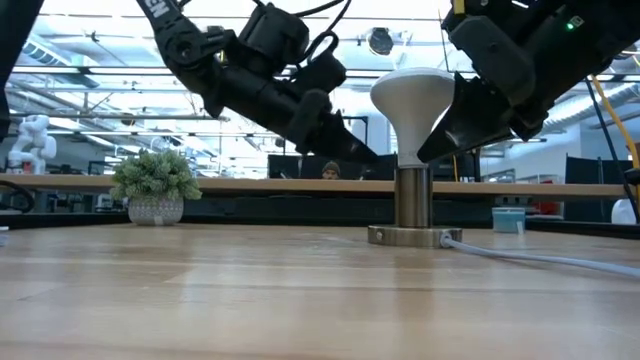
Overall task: Screw lightbulb
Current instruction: Remove the lightbulb from the lamp
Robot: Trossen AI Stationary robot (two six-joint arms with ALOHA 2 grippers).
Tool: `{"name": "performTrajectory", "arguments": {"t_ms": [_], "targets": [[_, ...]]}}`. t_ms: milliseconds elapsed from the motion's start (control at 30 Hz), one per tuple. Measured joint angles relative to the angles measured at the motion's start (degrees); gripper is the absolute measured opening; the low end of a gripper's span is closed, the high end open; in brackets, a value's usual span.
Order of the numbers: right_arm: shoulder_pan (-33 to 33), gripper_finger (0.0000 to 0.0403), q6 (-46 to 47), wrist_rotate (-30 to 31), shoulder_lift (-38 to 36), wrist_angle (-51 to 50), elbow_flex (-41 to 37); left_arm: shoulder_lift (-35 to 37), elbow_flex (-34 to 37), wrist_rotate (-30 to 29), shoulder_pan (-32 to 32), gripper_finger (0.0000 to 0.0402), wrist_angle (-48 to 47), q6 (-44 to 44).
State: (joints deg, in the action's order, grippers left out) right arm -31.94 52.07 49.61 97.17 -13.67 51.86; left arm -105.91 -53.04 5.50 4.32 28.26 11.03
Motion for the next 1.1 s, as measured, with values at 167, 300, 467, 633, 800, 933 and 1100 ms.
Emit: {"name": "performTrajectory", "arguments": {"t_ms": [167,300,467,633,800,933,1100], "targets": [[-1.02,0.0,0.88,5.44,0.0,-0.02,0.0,-2.39,-1.3,3.72,1.42,0.0,2.04,0.69],[-1.06,0.0,0.91,8.98,0.0,-0.91,0.02,-5.92,-4.12,6.57,1.7,0.0,4.95,0.65],[-0.31,0.0,0.9,8.5,0.24,-1.07,-1.03,-10.55,-8.49,8.04,1.65,0.0,8.65,-0.22],[-0.31,0.0,0.94,8.62,0.26,-1.01,-1.77,-12.13,-10.38,12.27,1.72,0.0,8.52,-0.46],[-0.35,0.0,1.81,9.39,0.26,-2.64,-1.79,-12.11,-10.38,13.47,1.17,0.0,6.58,-1.84],[-0.37,0.0,7.75,10.23,0.26,-7.59,-1.77,-11.82,-10.56,13.27,0.57,0.0,3.82,-2.7],[-0.26,0.0,19.36,10.88,0.26,-17.05,-1.81,-11.43,-10.6,14.07,-0.94,0.0,1.81,-3.48]]}}
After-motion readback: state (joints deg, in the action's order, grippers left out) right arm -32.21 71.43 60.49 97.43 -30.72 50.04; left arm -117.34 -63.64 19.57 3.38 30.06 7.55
